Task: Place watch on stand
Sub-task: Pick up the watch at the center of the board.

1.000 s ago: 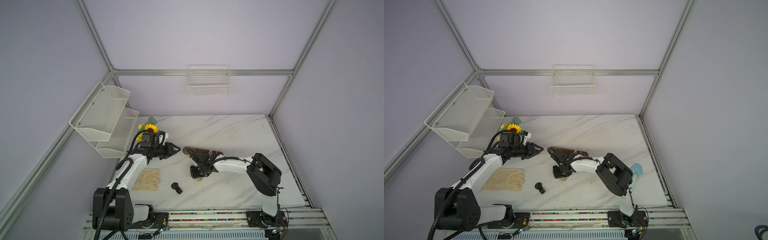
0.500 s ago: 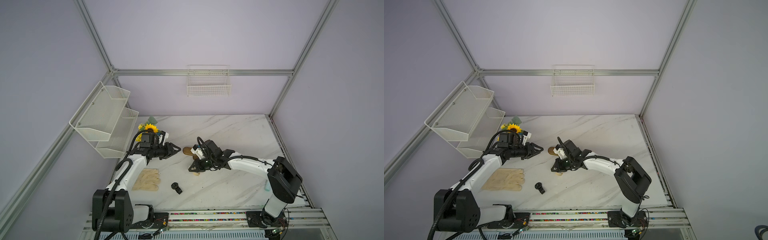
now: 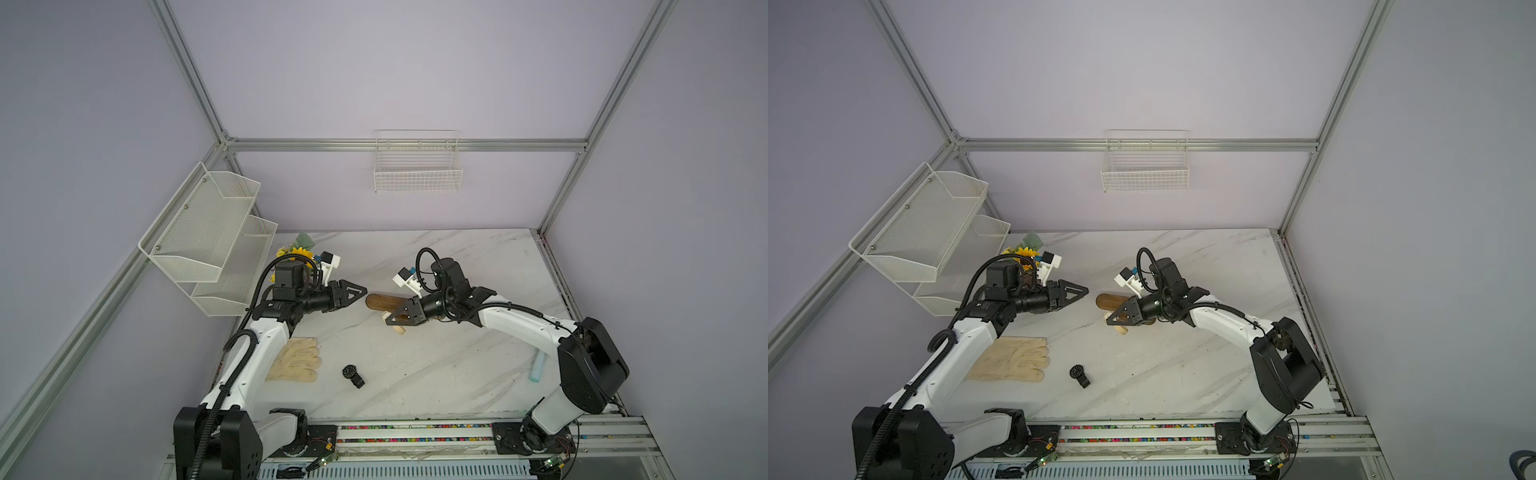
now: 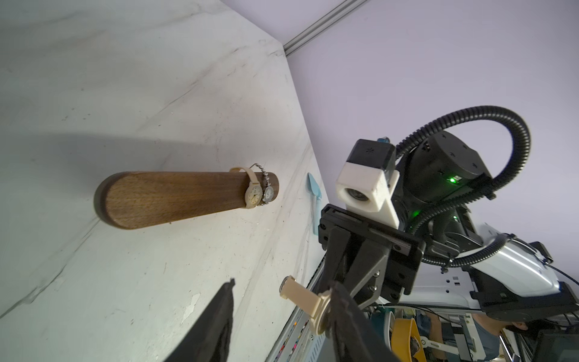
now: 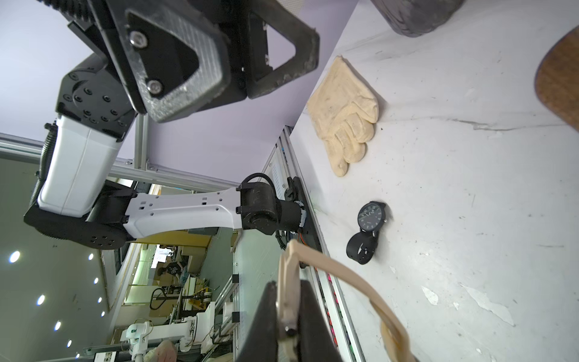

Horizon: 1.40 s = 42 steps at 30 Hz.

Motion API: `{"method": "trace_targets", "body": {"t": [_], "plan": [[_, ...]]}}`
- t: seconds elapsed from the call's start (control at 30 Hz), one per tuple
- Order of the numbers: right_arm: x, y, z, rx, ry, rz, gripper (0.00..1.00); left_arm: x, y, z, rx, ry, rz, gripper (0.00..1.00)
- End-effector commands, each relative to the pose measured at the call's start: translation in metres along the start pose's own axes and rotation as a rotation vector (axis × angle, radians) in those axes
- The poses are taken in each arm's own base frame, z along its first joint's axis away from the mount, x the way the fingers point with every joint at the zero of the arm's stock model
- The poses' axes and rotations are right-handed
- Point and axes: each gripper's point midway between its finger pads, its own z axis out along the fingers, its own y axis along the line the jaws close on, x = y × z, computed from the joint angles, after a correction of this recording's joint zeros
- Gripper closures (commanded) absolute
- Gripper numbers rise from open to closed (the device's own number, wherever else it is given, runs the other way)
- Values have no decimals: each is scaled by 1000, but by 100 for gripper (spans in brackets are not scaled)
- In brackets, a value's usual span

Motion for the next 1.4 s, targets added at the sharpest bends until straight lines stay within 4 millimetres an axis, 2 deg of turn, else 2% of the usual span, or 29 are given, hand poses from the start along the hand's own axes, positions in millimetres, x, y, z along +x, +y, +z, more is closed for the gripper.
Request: {"method": "trace_targets", "body": {"t": [0.0,0.13,0.23,0.53,0.8,0.97,1.17,1.37], "plan": [[-10,25,-11,-56,-27,-123,89,10,-36,9,147,41,52,49],[-15,28,-14,-67,-45,-151,90,27,-58,23,193,107,89,43],[-18,30,-18,-71,-56,-171,91,29,-64,22,195,104,102,42],[-27,27,-33,-65,-88,-185,92,27,-58,26,176,99,91,41],[-47,25,-46,-59,-190,-198,92,22,-54,34,191,108,45,42],[-53,26,-46,-74,-200,-204,92,14,-56,37,238,72,0,44],[-55,25,-45,-78,-207,-201,91,4,-50,43,205,35,-55,45],[-60,21,-46,-59,-240,-199,91,-6,-46,49,187,-5,-115,52]]}}
